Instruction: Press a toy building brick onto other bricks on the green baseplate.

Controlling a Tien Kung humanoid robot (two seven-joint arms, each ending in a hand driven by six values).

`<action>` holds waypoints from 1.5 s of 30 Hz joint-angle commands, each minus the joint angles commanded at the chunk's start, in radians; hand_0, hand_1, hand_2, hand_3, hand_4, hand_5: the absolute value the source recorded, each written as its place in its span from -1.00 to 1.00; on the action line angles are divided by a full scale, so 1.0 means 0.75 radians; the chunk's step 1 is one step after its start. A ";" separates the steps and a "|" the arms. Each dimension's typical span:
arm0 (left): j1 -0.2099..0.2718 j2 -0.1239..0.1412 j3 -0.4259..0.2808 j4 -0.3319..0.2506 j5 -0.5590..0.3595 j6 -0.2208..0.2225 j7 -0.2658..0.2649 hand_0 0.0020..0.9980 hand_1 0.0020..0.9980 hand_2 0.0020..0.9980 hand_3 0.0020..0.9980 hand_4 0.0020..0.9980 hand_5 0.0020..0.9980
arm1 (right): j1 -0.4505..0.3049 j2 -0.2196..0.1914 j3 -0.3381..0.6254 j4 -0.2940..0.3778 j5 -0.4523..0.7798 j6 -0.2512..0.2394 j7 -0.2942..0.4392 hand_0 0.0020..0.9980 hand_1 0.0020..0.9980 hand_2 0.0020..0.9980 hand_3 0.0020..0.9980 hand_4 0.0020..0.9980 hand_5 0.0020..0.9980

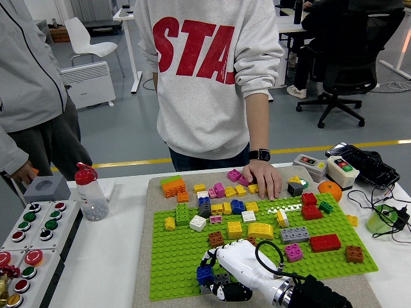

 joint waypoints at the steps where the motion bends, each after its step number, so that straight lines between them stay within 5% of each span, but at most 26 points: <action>1: -0.001 0.000 0.000 0.000 0.001 0.000 0.000 0.32 0.37 0.36 0.16 -0.42 1.00 | 0.000 0.000 -0.001 -0.004 0.001 0.000 0.000 -0.05 0.05 0.07 0.18 0.07 -0.57; 45: 0.002 -0.003 -0.007 0.000 0.013 0.001 0.002 0.32 0.37 0.36 0.16 -0.41 1.00 | -0.032 -0.038 -0.001 -0.012 0.008 -0.002 0.005 -0.04 0.06 0.08 0.18 0.08 -0.56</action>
